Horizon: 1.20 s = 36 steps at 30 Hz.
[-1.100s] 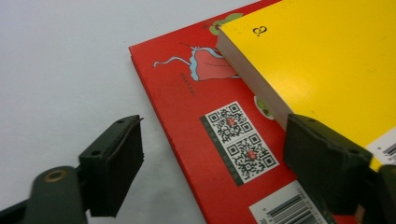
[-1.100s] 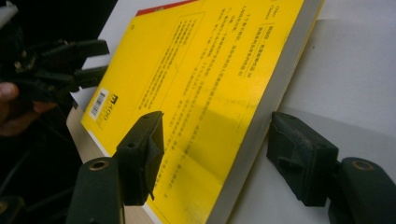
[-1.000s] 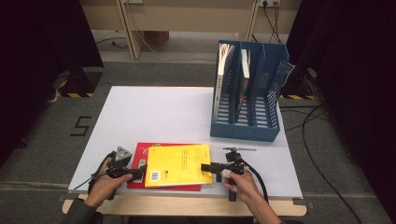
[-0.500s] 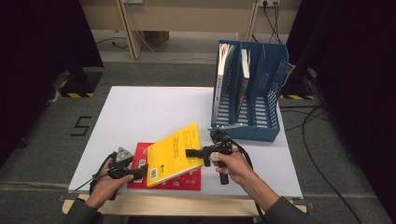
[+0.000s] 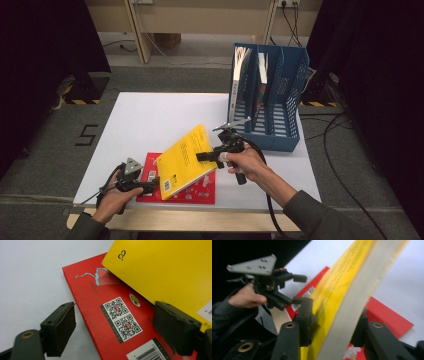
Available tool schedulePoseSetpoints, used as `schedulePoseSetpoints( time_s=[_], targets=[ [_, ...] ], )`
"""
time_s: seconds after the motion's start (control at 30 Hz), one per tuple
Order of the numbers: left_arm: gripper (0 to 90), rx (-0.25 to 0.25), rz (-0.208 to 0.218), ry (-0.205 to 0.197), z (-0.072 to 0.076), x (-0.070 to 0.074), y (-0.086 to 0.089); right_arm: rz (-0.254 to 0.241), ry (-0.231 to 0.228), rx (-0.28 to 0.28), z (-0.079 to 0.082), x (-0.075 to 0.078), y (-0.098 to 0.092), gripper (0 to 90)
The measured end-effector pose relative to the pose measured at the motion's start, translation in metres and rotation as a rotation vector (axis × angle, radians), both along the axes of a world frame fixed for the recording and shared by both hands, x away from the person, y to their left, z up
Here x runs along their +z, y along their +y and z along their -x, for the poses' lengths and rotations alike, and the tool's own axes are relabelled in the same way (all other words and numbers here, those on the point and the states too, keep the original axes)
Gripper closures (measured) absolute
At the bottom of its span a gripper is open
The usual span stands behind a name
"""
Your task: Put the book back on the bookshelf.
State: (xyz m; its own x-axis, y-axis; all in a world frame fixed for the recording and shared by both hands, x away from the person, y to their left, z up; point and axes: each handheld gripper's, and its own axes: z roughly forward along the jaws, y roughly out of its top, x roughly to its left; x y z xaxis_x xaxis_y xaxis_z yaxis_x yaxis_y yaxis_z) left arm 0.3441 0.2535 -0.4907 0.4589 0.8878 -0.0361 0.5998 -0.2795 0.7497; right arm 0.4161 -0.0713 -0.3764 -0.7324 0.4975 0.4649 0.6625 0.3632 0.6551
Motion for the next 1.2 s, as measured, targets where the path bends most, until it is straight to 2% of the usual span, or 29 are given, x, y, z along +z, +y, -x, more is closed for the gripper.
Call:
schedulePoseSetpoints(
  time_s=[0.1, 0.17, 0.2, 0.23, 0.33, 0.37, 0.4, 0.43, 0.47, 0.5, 0.57, 0.67, 0.77, 0.87, 0.93, 1.03, 1.1, 1.13, 1.2],
  targets=[
    [14.7, 0.016, 0.040, -0.013, -0.003, 0.001, 0.005, -0.008, -0.052, 0.022, -0.003, 0.012, -0.002, 69.2],
    [14.7, 0.052, 0.068, -0.020, -0.006, 0.001, 0.013, -0.016, -0.085, 0.008, -0.004, 0.024, -0.006, 71.7],
    [14.6, 0.070, 0.081, -0.020, -0.007, 0.001, 0.017, -0.010, -0.100, 0.021, -0.005, 0.031, -0.009, 73.1],
    [14.7, 0.090, 0.100, -0.015, -0.009, 0.000, 0.022, -0.013, -0.105, -0.006, -0.005, 0.037, -0.011, 74.7],
    [14.7, 0.127, 0.131, 0.005, -0.013, -0.003, 0.032, 0.015, -0.144, -0.012, -0.006, 0.051, -0.018, 75.4],
    [14.7, 0.135, 0.137, 0.006, -0.014, -0.003, 0.035, 0.046, -0.151, -0.009, -0.006, 0.056, -0.022, 75.4],
    [14.7, 0.147, 0.144, 0.005, -0.015, -0.003, 0.037, 0.052, -0.157, -0.031, -0.007, 0.057, -0.025, 75.5],
    [14.7, 0.151, 0.147, 0.002, -0.016, -0.003, 0.040, 0.065, -0.163, -0.026, -0.007, 0.059, -0.029, 75.5],
    [14.7, 0.162, 0.148, -0.003, -0.016, -0.003, 0.042, 0.060, -0.160, -0.052, -0.007, 0.061, -0.033, 75.5],
    [14.6, 0.171, 0.150, -0.005, -0.017, -0.003, 0.045, 0.071, -0.174, -0.045, -0.006, 0.063, -0.037, 75.4],
    [14.6, 0.184, 0.134, -0.006, -0.018, -0.004, 0.050, 0.077, -0.186, -0.071, -0.004, 0.069, -0.047, 75.4],
    [14.7, 0.207, 0.111, -0.013, -0.020, -0.005, 0.054, 0.116, -0.204, -0.108, -0.003, 0.078, -0.062, 75.3],
    [14.6, 0.219, 0.048, -0.025, -0.020, -0.006, 0.055, 0.141, -0.230, -0.151, -0.002, 0.085, -0.078, 75.2],
    [14.7, 0.230, 0.013, -0.014, -0.022, -0.009, 0.058, 0.154, -0.252, -0.196, -0.001, 0.091, -0.094, 75.3],
    [14.7, 0.233, -0.024, -0.005, -0.023, -0.012, 0.059, 0.164, -0.265, -0.219, -0.001, 0.093, -0.104, 75.3],
    [14.2, 0.237, -0.014, -0.001, -0.024, -0.012, 0.060, 0.180, -0.260, -0.245, 0.000, 0.086, -0.114, 75.0],
    [14.2, 0.237, -0.015, -0.001, -0.024, -0.013, 0.060, 0.185, -0.234, -0.247, 0.001, 0.077, -0.119, 74.9],
    [14.1, 0.235, -0.015, -0.002, -0.024, -0.013, 0.060, 0.175, -0.216, -0.252, 0.003, 0.072, -0.122, 74.8],
    [14.1, 0.236, -0.014, -0.003, -0.024, -0.013, 0.060, 0.154, -0.209, -0.262, 0.006, 0.070, -0.130, 74.8]
  ],
)
